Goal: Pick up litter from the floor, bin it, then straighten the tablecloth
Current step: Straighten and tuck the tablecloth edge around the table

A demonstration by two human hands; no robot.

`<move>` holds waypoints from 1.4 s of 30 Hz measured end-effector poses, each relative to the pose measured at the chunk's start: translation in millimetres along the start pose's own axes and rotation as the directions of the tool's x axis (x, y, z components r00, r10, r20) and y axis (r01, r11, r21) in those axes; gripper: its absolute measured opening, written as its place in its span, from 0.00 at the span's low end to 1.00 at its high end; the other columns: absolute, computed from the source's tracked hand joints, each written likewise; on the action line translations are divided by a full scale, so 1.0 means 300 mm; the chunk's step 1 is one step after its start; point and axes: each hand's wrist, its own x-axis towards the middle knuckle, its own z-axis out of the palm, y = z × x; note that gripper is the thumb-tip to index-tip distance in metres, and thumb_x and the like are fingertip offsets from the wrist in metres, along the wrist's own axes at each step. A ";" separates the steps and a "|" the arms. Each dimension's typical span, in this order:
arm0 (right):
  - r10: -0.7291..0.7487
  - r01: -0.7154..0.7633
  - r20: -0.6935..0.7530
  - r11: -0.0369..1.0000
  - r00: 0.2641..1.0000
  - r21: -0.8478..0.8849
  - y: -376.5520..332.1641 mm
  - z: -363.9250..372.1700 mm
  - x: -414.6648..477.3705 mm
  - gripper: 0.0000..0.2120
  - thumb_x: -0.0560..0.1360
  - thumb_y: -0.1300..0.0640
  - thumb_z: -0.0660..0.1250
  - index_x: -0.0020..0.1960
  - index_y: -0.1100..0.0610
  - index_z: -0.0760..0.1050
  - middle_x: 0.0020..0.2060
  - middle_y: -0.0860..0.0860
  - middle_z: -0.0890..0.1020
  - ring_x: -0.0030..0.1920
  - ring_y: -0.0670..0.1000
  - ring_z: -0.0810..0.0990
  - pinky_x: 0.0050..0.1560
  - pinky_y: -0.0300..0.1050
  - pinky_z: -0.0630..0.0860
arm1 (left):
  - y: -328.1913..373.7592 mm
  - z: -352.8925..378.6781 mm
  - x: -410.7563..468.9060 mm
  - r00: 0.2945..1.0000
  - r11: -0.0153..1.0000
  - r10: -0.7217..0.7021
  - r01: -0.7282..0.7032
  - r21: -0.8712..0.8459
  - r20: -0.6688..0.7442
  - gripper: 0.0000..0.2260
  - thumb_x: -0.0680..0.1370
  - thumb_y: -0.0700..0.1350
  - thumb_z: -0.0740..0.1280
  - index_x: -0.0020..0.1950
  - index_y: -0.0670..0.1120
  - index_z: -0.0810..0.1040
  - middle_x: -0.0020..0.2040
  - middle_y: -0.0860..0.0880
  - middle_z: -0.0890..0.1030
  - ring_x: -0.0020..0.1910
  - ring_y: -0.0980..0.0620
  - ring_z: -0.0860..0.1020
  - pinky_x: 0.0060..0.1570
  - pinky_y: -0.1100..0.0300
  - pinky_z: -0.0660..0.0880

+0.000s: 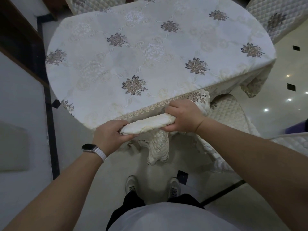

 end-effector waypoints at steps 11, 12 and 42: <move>-0.013 0.013 0.001 1.000 1.000 0.017 0.033 0.013 0.020 0.24 0.65 0.37 0.69 0.37 0.59 0.79 0.31 0.54 0.76 0.29 0.56 0.74 0.30 0.49 0.73 | -0.011 0.009 0.029 0.999 0.999 -0.027 0.026 0.018 0.046 0.19 0.68 0.67 0.64 0.42 0.53 0.80 0.34 0.55 0.80 0.34 0.54 0.76 0.29 0.56 0.74; -0.010 0.010 0.014 1.000 1.000 0.013 0.039 0.012 0.024 0.24 0.65 0.37 0.70 0.38 0.59 0.80 0.31 0.55 0.76 0.30 0.56 0.74 0.30 0.50 0.73 | -0.012 0.010 0.034 0.998 0.999 -0.034 0.033 0.021 0.053 0.19 0.68 0.67 0.64 0.42 0.53 0.80 0.34 0.55 0.80 0.35 0.54 0.76 0.29 0.56 0.74; 0.074 -0.069 0.252 0.997 0.965 -0.030 0.089 -0.034 0.001 0.28 0.67 0.32 0.67 0.48 0.56 0.81 0.40 0.52 0.80 0.42 0.56 0.77 0.45 0.50 0.72 | 0.070 0.043 0.059 0.979 0.995 -0.027 0.045 -0.086 0.201 0.13 0.74 0.60 0.66 0.55 0.56 0.78 0.43 0.58 0.80 0.43 0.59 0.76 0.40 0.56 0.75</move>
